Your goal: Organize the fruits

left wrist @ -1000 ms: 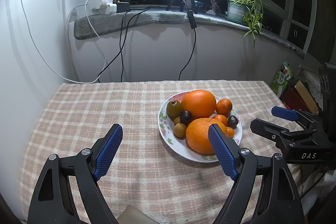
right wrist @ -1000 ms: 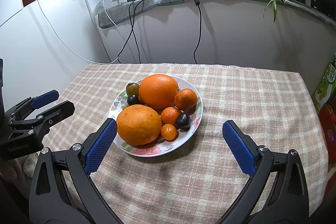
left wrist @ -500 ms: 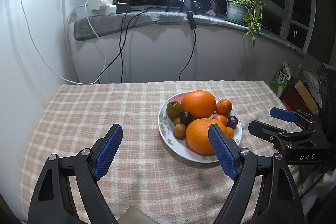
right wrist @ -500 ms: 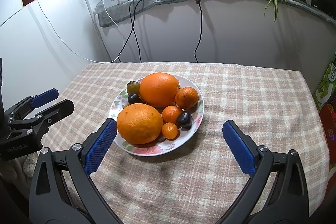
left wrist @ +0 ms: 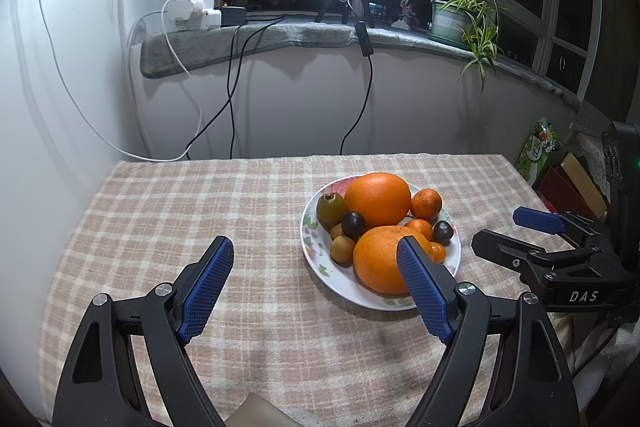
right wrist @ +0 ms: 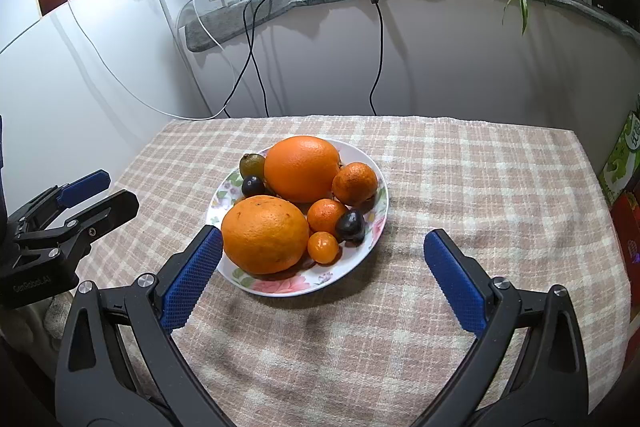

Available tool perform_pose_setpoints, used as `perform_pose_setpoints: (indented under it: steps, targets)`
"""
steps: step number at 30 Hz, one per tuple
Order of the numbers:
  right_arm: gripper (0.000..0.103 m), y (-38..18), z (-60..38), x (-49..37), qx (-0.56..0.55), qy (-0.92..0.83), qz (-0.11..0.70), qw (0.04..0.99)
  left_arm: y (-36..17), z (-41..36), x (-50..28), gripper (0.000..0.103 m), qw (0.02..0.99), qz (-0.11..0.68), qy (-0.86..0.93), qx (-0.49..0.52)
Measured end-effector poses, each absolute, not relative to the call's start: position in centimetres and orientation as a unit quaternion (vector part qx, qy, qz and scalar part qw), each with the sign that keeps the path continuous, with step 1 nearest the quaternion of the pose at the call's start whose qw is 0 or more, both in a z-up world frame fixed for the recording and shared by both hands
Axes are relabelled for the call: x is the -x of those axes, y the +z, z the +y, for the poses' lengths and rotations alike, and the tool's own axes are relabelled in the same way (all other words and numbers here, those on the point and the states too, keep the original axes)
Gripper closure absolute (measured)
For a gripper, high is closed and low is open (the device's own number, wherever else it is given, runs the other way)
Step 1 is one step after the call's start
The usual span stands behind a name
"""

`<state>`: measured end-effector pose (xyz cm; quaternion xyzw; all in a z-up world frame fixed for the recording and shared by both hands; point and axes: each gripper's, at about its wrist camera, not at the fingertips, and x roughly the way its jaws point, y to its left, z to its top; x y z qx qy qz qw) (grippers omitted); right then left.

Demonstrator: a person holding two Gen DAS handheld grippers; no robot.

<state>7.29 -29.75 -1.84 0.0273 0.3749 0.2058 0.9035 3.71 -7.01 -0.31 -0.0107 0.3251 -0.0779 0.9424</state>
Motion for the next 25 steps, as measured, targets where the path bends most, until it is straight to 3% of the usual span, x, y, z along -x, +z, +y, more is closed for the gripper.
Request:
perform_pose_setpoints:
  steps: [25]
  targets:
    - [0.001, -2.04, -29.63, -7.26, -0.030, 0.205, 0.378, 0.902, -0.13, -6.81, -3.53, 0.019, 0.947, 0.312, -0.078, 0.008]
